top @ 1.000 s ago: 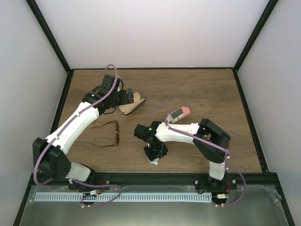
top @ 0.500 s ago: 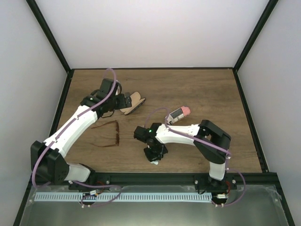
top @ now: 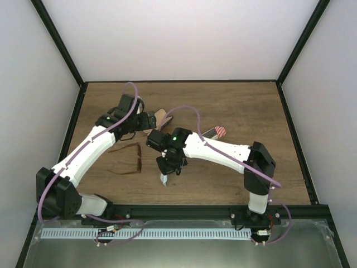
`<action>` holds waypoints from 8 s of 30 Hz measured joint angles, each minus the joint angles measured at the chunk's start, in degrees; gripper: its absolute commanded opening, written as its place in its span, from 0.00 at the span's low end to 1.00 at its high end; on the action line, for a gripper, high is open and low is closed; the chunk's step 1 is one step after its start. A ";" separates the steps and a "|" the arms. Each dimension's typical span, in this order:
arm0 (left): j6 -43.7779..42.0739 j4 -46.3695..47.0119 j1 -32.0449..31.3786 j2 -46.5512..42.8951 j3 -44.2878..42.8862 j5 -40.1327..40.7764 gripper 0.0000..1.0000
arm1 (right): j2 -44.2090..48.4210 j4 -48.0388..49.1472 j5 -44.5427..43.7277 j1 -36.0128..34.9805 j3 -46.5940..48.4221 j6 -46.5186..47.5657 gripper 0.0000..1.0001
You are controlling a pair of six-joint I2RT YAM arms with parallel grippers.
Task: Organize the sunglasses
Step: Adjust the glasses cleaning cloth at the center of the board, then adjust the sunglasses case at the center of the board.
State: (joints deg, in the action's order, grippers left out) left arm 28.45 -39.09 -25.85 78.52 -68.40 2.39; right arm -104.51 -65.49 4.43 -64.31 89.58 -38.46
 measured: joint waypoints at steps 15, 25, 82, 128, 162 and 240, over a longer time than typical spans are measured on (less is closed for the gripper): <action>1.20 -0.46 1.03 -3.19 3.41 0.81 1.00 | -11.80 -2.27 -0.31 5.81 12.98 8.13 0.01; 2.69 -0.24 1.53 -3.93 1.27 1.90 1.00 | -11.43 -4.35 -0.76 6.49 16.02 10.58 0.01; -0.15 -2.89 7.43 3.72 0.87 -12.26 0.13 | 1.60 8.24 7.50 10.14 -15.52 5.49 0.01; 4.31 3.91 8.87 18.99 -4.61 -7.87 0.52 | -38.91 10.29 9.64 32.81 46.56 9.49 0.59; 3.54 2.62 4.15 31.34 -3.15 -11.23 0.53 | -21.44 16.94 16.76 32.94 14.21 17.05 0.16; 2.99 -11.10 -2.45 39.28 -16.55 -15.93 0.54 | 1.97 29.86 8.35 30.91 -5.22 18.73 0.71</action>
State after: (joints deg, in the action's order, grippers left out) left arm 31.44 -50.19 -28.29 117.80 -84.95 -13.54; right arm -102.54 -35.64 12.78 -33.41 84.36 -19.73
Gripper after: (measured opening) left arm 0.536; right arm 0.698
